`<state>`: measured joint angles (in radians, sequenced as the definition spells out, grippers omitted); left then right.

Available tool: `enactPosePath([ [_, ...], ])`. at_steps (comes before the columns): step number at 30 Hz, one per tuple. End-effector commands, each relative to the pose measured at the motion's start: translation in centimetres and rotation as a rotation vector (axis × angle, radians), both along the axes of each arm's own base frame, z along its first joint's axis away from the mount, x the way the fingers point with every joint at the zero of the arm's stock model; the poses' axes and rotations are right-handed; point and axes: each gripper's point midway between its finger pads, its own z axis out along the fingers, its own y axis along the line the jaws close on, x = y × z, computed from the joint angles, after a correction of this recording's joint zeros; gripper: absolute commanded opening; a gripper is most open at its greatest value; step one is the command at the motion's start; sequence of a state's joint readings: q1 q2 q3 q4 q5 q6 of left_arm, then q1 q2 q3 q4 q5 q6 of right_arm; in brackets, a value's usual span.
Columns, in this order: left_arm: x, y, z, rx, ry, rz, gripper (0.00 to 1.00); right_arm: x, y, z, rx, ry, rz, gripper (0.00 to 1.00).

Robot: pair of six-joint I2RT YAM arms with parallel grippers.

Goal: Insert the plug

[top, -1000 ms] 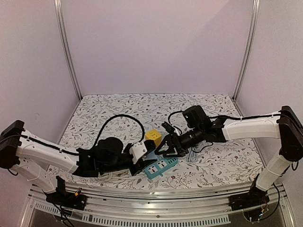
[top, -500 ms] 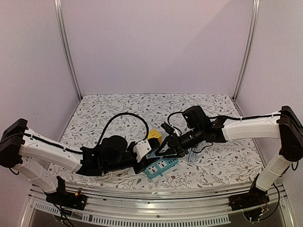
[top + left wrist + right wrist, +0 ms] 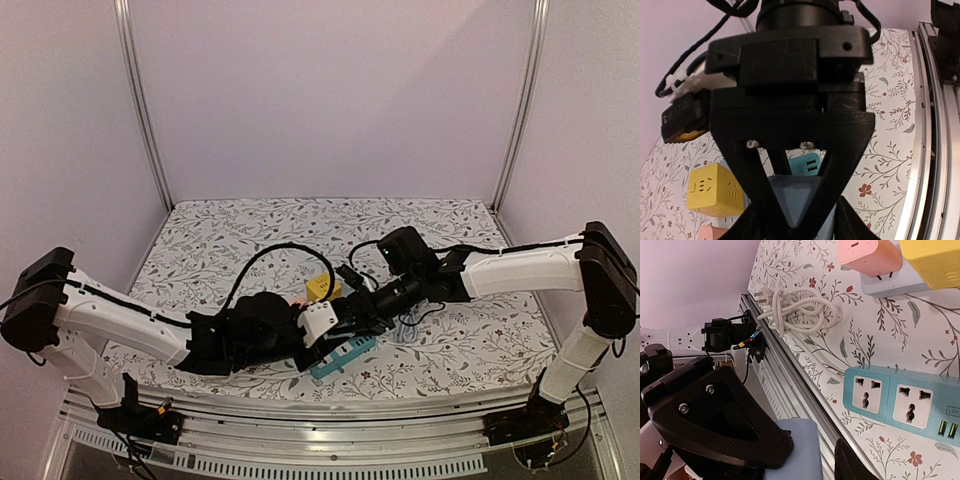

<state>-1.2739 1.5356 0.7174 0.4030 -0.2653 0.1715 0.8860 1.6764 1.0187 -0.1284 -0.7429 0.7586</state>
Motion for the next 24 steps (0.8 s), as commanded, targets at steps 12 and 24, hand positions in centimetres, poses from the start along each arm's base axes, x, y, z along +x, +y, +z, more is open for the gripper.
enactPosePath([
  [12,0.4,-0.6,-0.1,0.028,-0.041,0.048,0.00,0.1,-0.5,-0.7,-0.063,-0.013,-0.033,0.32],
  [24,0.3,-0.6,-0.2,0.040,-0.053,0.054,0.00,-0.8,-0.6,-0.3,-0.044,0.004,0.006,0.36],
])
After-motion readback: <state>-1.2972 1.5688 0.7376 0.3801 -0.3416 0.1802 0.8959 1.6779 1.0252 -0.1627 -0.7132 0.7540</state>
